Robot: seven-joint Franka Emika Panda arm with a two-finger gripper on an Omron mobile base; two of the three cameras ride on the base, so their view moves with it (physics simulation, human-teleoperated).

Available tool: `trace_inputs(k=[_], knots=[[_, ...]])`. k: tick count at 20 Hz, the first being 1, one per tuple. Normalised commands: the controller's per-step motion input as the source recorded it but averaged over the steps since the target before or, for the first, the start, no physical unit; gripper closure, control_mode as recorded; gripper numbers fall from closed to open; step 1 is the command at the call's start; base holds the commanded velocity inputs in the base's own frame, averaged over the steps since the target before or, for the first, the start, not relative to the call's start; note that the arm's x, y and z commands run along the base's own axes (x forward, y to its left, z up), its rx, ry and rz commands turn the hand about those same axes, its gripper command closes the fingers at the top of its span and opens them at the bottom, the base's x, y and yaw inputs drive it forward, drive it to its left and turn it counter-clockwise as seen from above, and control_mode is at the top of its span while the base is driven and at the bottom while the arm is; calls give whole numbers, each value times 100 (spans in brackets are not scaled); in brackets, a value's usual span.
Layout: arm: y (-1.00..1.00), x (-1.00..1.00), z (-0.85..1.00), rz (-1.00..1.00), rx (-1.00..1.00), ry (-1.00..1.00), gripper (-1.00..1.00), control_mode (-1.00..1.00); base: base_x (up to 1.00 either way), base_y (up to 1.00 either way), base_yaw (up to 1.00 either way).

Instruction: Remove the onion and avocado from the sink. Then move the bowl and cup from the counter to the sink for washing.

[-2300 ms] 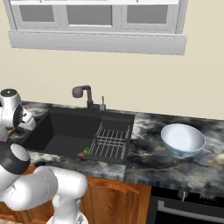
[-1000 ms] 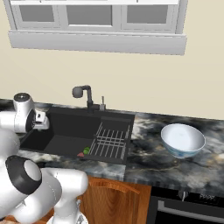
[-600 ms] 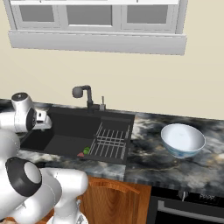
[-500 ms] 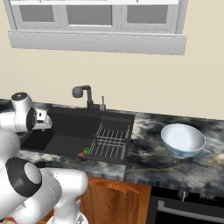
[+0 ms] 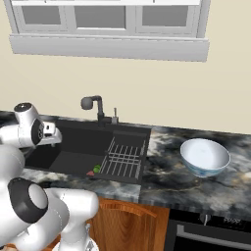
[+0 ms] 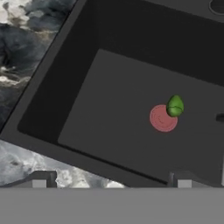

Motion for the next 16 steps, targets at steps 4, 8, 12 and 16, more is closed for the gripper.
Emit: trace_inputs(k=[4, 8, 12, 16], knots=[[-20, 3, 0, 0, -3, 0, -100, -100, 0, 0, 0], [-19, 5, 0, 0, -2, 0, -100, -100, 0, 0, 0], [-19, 6, 0, 0, 0, 0, -100, -100, 0, 0, 0], [-19, 6, -1, 0, 0, 0, -100, -100, 0, 0, 0]])
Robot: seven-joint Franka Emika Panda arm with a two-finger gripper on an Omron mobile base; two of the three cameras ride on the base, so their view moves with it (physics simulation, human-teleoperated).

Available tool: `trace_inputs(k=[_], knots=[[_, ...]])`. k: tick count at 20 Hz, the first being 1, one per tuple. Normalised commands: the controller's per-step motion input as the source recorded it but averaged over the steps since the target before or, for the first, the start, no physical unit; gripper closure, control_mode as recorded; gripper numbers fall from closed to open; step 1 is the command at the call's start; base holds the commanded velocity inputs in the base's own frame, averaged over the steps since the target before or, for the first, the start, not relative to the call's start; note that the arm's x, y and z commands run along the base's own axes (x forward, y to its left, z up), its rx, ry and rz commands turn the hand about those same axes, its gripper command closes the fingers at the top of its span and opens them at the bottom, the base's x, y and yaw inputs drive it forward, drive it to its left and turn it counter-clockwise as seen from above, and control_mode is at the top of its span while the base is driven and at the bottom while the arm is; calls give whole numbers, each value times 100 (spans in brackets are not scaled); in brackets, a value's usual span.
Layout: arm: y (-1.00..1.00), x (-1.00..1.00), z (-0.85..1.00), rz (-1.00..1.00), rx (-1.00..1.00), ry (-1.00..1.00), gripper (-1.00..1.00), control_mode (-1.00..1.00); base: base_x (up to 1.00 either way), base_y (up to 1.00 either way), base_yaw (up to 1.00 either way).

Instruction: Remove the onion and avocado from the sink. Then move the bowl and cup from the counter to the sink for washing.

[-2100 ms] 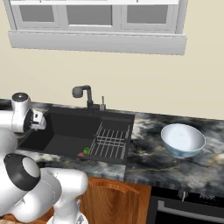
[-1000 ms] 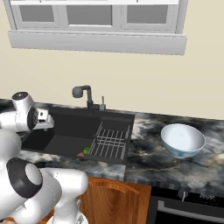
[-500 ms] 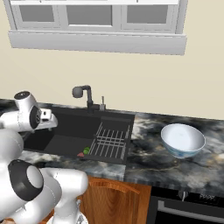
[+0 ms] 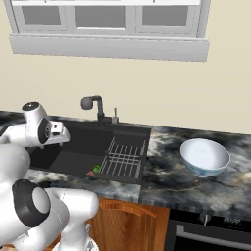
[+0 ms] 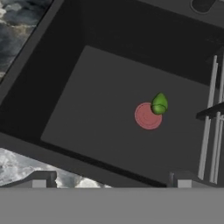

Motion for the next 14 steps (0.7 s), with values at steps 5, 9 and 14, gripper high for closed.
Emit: trace_inputs(k=[5, 9, 14], knots=[[-18, 6, -4, 0, 0, 0, -100, -100, 0, 0, 0], [-15, 6, -6, 0, 0, 0, -100, -100, 0, 0, 0], [-11, 7, -8, 0, -2, 0, -100, -100, 0, 0, 0]])
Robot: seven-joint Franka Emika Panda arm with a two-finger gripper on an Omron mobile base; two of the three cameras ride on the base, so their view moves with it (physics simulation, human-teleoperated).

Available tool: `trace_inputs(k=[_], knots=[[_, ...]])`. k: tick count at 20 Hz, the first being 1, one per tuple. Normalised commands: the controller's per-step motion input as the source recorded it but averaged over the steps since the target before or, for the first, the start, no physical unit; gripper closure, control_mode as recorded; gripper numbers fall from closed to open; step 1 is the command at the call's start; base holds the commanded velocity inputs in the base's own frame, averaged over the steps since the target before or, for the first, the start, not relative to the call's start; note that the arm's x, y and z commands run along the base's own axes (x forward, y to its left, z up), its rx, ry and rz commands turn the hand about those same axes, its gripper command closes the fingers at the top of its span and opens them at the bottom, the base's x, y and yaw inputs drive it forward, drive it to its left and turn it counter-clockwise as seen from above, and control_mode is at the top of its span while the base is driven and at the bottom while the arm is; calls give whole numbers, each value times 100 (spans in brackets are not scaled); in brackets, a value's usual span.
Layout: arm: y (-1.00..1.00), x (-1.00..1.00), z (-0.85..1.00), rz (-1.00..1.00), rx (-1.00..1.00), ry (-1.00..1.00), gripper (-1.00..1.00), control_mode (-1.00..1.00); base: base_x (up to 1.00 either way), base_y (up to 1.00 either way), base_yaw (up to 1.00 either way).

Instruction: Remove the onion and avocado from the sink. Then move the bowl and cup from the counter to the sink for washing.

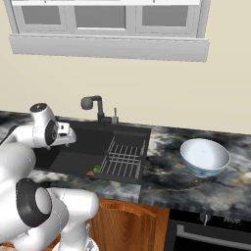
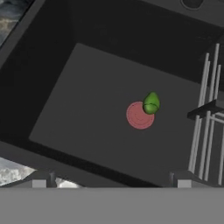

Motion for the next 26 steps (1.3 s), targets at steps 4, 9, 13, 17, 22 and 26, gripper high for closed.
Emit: trace_inputs(k=[4, 9, 13, 17, 22, 26], knots=[[-9, 9, -8, 0, -2, 0, -100, -100, 0, 0, 0], [-9, 11, -7, 0, -2, 0, -100, -100, 0, 0, 0], [-9, 11, -7, 0, -1, 0, -100, -100, 0, 0, 0], [-7, 10, -8, 0, -2, 0, -100, -100, 0, 0, 0], [-4, 11, -8, 0, -1, 0, -100, -100, 0, 0, 0], [0, 10, -10, 0, 0, 0, -100, -100, 0, 0, 0]])
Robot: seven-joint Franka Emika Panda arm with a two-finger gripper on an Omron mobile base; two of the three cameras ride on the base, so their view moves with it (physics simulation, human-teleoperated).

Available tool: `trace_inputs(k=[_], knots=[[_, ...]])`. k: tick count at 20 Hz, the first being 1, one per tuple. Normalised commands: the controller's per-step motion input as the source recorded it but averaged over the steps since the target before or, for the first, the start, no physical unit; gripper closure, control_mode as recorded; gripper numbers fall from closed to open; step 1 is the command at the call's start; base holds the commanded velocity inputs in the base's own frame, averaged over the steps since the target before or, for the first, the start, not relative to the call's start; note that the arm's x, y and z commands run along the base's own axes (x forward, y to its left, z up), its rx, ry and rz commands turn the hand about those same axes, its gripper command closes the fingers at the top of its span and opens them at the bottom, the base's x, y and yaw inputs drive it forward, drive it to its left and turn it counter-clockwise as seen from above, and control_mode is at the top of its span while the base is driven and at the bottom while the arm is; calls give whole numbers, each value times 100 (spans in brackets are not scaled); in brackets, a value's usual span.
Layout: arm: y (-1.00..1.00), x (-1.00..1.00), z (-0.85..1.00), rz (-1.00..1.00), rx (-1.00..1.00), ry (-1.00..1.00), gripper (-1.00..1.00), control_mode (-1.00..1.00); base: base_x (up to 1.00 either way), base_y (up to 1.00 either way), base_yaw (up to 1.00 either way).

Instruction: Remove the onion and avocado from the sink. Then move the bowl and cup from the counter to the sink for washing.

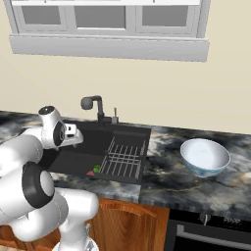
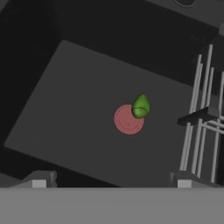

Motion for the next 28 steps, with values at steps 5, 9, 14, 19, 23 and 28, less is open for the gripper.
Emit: trace_inputs(k=[5, 9, 14, 19, 23, 28], knots=[[0, 9, -11, 0, 0, 0, -100, -100, 0, 0, 0], [0, 8, -12, -2, 0, 0, -100, -100, 0, 0, 0], [0, 3, -11, -7, 0, 0, -100, -100, 0, 0, 0], [0, 1, -9, -12, 0, 0, -100, -100, 0, 0, 0], [-1, 2, -8, -15, 0, 0, -100, -100, 0, 0, 0], [-4, 1, -8, -4, 0, 0, -100, -100, 0, 0, 0]])
